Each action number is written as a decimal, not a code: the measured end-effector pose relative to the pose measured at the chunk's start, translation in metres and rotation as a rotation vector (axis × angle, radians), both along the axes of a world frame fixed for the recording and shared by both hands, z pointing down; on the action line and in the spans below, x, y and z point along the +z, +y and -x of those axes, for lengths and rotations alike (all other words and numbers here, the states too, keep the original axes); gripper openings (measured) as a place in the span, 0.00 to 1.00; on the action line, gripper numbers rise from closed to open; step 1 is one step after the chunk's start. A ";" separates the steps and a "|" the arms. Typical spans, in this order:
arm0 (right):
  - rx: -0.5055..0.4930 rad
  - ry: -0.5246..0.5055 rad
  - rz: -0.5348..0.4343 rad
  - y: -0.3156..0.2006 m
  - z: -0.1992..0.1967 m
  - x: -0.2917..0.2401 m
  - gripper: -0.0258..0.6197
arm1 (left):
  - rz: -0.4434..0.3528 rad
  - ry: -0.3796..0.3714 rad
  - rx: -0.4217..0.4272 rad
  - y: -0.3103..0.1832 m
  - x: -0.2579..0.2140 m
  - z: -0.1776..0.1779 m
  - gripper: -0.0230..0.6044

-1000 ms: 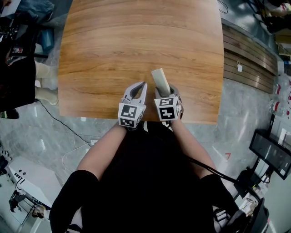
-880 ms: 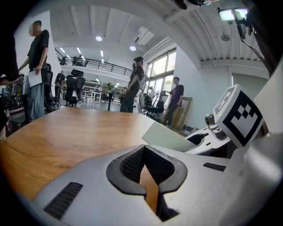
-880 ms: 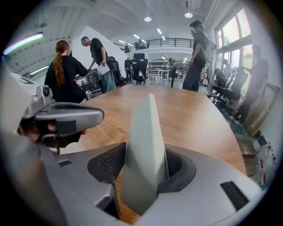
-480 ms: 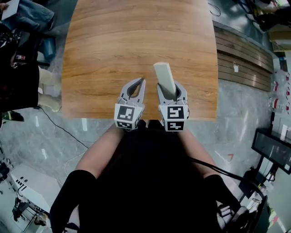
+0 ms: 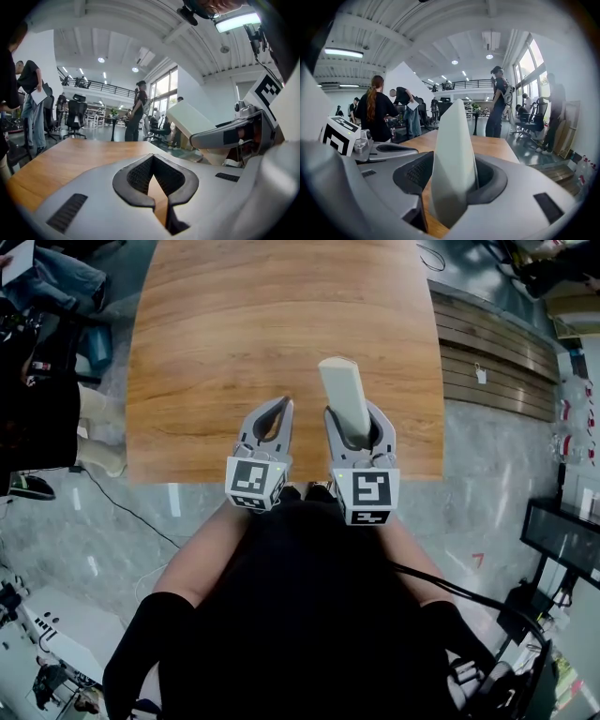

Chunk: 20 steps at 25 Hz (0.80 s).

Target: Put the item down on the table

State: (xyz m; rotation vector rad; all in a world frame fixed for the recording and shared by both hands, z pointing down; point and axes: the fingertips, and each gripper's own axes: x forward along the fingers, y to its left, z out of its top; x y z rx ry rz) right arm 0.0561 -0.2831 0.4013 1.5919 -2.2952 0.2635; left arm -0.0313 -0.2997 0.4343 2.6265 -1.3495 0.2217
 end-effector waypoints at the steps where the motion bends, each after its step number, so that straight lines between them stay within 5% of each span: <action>1: 0.000 0.001 0.012 0.000 0.000 0.005 0.37 | 0.003 0.001 0.000 0.000 0.001 0.000 0.04; 6: -0.002 0.022 0.118 -0.002 -0.002 0.048 0.37 | 0.017 -0.010 0.000 0.003 0.006 0.001 0.04; 15: -0.026 0.102 0.529 0.007 0.006 0.209 0.37 | 0.093 -0.046 -0.008 0.000 0.041 0.016 0.04; 20: -0.039 0.189 0.615 0.006 0.003 0.251 0.37 | 0.128 -0.048 -0.003 -0.002 0.057 0.020 0.04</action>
